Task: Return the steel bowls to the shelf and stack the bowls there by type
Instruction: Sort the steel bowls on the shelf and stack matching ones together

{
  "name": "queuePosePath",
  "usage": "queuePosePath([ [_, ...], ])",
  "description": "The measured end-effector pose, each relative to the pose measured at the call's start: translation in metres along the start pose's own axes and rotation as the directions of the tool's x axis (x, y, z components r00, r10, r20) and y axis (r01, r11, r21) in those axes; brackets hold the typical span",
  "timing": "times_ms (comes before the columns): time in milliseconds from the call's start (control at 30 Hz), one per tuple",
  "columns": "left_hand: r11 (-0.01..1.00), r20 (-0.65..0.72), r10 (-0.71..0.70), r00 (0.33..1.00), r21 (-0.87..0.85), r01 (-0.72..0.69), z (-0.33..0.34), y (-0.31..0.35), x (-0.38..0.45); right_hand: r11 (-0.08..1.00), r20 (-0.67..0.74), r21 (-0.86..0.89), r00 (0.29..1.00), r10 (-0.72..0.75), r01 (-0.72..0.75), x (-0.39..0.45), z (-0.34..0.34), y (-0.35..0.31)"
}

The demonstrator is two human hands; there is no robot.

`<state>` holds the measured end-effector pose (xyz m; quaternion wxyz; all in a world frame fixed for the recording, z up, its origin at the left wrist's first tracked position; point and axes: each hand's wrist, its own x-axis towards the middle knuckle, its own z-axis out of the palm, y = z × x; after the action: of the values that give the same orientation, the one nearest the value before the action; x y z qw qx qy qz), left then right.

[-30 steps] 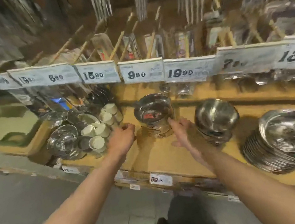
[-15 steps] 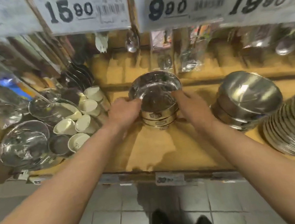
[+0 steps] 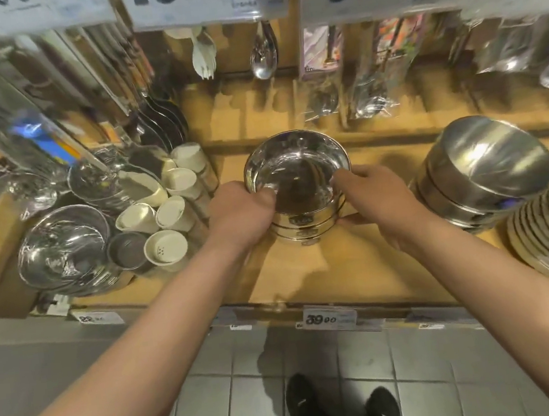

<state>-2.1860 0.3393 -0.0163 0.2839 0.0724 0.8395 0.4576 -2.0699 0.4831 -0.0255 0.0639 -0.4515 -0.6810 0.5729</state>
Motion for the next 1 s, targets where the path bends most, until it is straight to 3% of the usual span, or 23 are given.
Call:
queuePosePath([
  [300, 0.994, -0.052, 0.031, 0.998, 0.105, -0.025, 0.004, 0.003, -0.013, 0.999, 0.037, -0.036, 0.999, -0.019, 0.02, 0.003, -0.005, -0.001],
  [567, 0.977, -0.139, 0.137, 0.981, 0.183, -0.11, -0.003, 0.01, -0.005, 0.915, -0.034, -0.276, 0.949, -0.314, 0.293, 0.003, -0.013, -0.018],
  [1000, 0.972, -0.112, 0.166, 0.98, 0.185, -0.144, -0.006, 0.008, -0.004, 0.923, -0.056, -0.233, 0.944, -0.326, 0.305, 0.002, -0.012, -0.013],
])
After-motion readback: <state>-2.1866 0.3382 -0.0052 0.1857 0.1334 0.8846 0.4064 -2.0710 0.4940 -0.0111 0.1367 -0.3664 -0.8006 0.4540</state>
